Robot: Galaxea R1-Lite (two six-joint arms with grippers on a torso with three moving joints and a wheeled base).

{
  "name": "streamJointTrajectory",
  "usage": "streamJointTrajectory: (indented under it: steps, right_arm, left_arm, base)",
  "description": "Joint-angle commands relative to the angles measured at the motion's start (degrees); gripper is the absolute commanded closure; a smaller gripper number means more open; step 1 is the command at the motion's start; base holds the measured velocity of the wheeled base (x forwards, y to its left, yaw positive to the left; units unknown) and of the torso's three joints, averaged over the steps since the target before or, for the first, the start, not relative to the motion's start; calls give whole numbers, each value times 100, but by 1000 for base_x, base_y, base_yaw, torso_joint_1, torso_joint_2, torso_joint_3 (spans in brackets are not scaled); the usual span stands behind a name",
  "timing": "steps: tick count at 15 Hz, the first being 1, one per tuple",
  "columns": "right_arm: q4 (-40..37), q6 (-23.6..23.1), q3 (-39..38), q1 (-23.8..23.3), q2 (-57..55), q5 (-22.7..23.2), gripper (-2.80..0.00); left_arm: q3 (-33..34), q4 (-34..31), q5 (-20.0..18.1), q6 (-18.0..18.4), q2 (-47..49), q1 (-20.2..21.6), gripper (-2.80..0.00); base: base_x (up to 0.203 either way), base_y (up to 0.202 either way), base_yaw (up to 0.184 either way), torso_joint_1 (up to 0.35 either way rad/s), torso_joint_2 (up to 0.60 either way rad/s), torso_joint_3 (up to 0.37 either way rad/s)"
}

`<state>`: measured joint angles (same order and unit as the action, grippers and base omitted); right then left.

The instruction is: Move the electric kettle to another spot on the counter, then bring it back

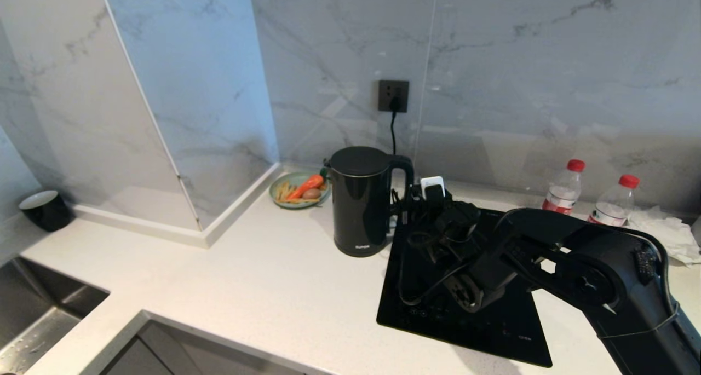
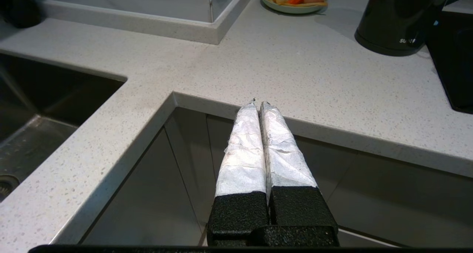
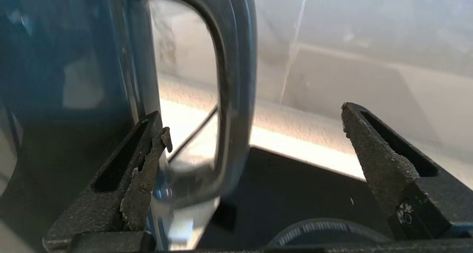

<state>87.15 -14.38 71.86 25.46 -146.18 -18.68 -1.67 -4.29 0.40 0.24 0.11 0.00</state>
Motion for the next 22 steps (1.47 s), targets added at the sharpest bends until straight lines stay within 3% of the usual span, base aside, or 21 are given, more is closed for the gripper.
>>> streamJointTrajectory:
  steps: [1,7,12,14,22]
  right_arm:
    - [51,20,-263,60,217,-53,-280]
    - [51,101,-1363,148,832,-55,-280]
    - [51,357,-3538,117,1579,-22,-280]
    - [51,500,-4039,-271,1569,-4,-280]
    - [51,230,-2453,-1264,495,290,-280]
  left_arm:
    - [0,-2,4,2,-2,0,0]
    - [0,-2,4,2,-2,0,0]
    - [0,-2,4,2,-2,0,0]
    - [0,-2,4,2,-2,0,0]
    - [0,-2,4,2,-2,0,0]
  base:
    - [0,0,0,0,0,0]
    - [0,0,0,0,0,0]
    - [0,0,0,0,0,0]
    - [0,0,0,0,0,0]
    - [0,0,0,0,0,0]
